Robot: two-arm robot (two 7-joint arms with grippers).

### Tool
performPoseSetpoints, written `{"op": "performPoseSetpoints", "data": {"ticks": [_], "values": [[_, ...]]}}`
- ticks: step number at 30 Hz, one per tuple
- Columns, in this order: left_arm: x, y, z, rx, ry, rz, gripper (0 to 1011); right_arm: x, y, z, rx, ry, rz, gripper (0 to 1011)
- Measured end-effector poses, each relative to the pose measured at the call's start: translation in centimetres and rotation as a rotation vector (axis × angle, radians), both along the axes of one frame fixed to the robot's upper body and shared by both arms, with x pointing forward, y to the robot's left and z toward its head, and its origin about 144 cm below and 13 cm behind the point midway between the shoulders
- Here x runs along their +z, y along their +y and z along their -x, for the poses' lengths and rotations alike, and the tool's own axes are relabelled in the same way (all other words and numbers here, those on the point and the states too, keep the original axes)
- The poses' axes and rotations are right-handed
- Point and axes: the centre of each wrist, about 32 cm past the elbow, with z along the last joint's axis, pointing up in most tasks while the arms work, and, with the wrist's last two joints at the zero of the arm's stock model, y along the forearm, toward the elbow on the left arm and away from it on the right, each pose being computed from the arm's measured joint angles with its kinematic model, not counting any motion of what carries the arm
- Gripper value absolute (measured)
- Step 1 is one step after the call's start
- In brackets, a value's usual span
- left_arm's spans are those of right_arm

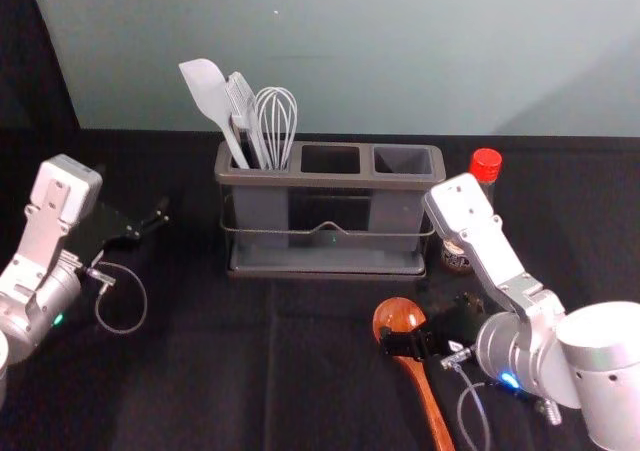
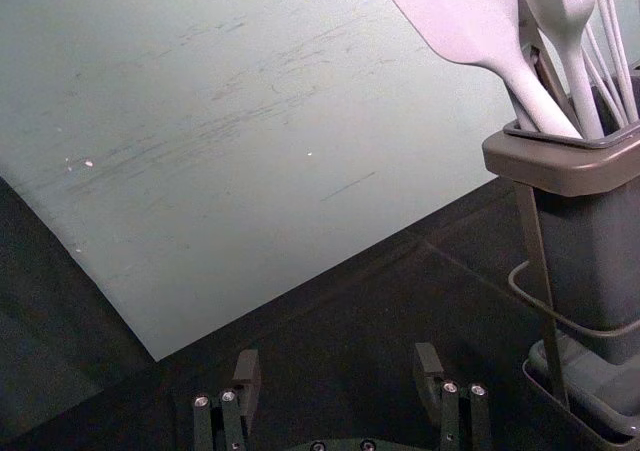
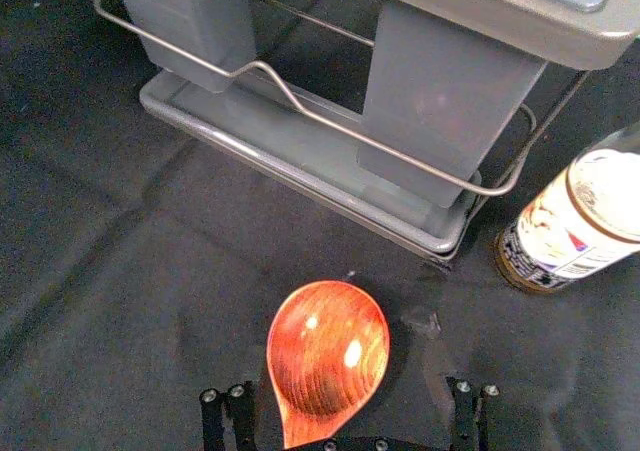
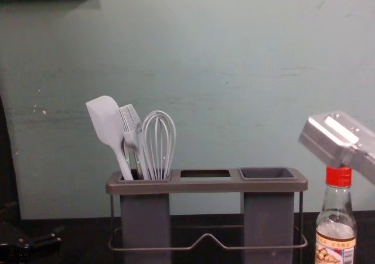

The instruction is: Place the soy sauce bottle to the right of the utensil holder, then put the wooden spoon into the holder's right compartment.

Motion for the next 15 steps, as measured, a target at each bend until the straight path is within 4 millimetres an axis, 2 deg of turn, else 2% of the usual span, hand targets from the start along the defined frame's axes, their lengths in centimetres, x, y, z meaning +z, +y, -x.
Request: {"op": "performPoseSetpoints", "data": {"ticks": [6,15], "values": [[0.0,0.0,0.0,0.0,0.0,0.0,1005,-0.5,0.6,-1.2,-0.013,0.036,-0.029,1004],[0.0,0.0,0.0,0.0,0.0,0.0,1005,-0.6,1.0,-1.8,-0.017,0.054,-0.038,1004]]}}
